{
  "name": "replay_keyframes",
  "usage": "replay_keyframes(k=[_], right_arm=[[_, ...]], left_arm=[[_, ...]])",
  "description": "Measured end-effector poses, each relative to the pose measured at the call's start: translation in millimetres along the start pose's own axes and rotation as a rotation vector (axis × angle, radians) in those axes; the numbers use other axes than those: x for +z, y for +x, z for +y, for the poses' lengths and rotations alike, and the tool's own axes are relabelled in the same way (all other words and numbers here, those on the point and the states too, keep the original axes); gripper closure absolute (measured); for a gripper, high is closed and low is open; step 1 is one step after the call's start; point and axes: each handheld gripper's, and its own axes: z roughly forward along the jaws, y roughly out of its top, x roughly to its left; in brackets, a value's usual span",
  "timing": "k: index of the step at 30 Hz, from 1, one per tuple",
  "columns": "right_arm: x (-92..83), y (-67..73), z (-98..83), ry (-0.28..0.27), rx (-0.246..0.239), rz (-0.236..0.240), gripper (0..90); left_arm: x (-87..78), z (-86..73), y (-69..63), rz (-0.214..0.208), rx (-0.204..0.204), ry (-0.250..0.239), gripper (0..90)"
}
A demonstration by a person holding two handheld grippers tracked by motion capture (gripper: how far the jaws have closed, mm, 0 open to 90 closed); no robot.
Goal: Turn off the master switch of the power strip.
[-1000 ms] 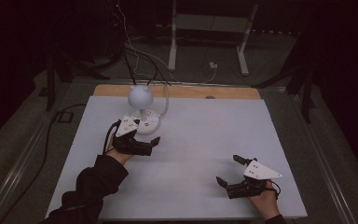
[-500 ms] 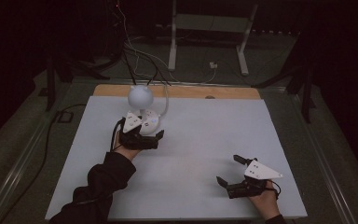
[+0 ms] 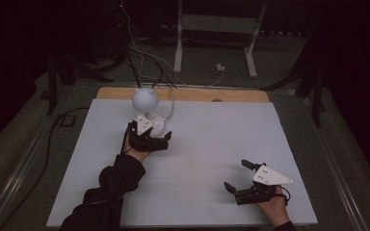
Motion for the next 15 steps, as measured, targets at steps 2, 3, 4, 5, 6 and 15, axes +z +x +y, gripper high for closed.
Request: replay_keyframes(k=[2,3,4,5,6,15], right_arm=[[0.1,-0.1,0.0,0.0,0.001,0.001,0.1],[0.0,0.0,0.1,0.0,0.0,0.0,0.1],[0.0,0.0,0.1,0.0,0.0,0.0,0.1],[-0.2,0.0,0.1,-0.001,0.001,0.0,0.0],[-0.3,-0.1,0.2,-0.001,0.002,0.0,0.1],[-0.5,-0.6,0.1,-0.002,0.004,0.002,0.1]], left_arm=[[3.7,-1.0,0.3,0.014,-0.001,0.001,3.1],[5.4,-1.5,0.7,0.02,-0.002,-0.002,4.4],[7.1,-2.0,0.9,0.032,0.0,-0.002,4.4],[9.0,-2.4,1.4,0.038,0.0,0.002,6.1],[10.7,-3.0,1.8,0.042,0.001,0.004,8.0],[22.8,-9.4,1.2,0.068,0.009,0.001,32.8]])
